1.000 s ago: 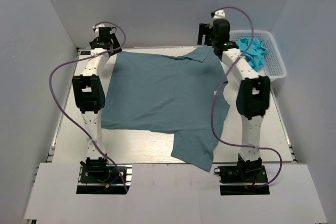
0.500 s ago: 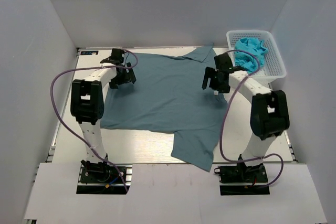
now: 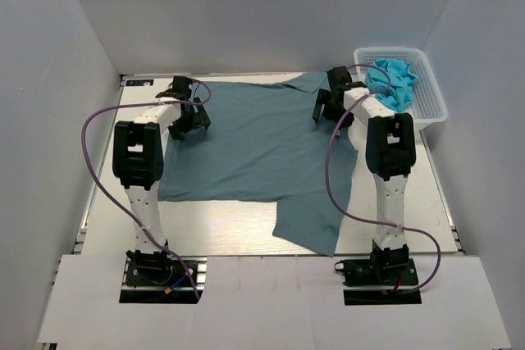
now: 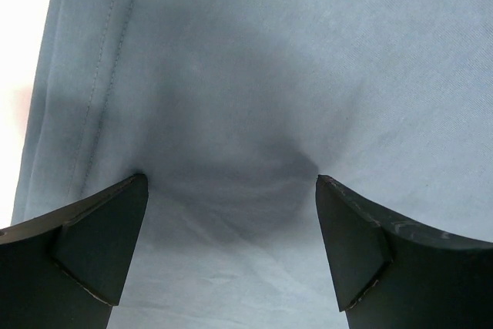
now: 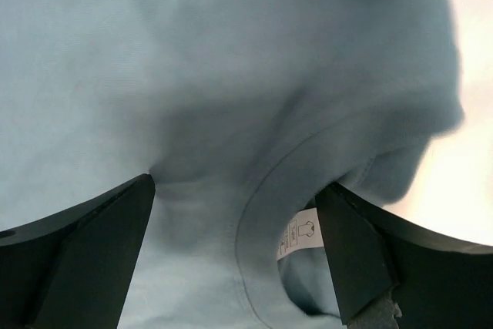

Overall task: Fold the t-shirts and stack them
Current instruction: Grap the side of the flattened tshirt closest away from the robot with both arms

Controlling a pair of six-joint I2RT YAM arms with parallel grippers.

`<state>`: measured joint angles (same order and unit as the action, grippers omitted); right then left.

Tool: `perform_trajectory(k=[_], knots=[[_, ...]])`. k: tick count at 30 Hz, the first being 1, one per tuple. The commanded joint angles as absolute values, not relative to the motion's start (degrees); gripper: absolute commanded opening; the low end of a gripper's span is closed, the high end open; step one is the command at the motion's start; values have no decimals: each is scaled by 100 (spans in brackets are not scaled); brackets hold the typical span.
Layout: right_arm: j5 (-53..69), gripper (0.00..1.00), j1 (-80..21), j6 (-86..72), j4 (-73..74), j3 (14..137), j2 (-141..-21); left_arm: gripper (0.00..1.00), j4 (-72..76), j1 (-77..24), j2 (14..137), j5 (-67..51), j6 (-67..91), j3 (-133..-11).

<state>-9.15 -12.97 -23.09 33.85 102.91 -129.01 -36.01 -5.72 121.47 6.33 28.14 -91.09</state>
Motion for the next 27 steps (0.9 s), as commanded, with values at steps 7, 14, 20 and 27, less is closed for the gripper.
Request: perform_trajectory(k=[7,14,20,27], knots=[[-616,90,-1178,-1584,3612,12593,-14326,100,-3928,-519,12630,765,3349,-9843],[-114,90,-1502,-1028,2735,11445,-12886,100,-4315,-519,11228,1221,3347,-9924],[-96,90,-1916,-1317,2286,9504,-10813,100,-4710,-519,9416,1678,4225,-7808],[-421,90,-2083,-2170,1889,6603,-8169,100,-4606,-141,7674,1857,4895,-4951]])
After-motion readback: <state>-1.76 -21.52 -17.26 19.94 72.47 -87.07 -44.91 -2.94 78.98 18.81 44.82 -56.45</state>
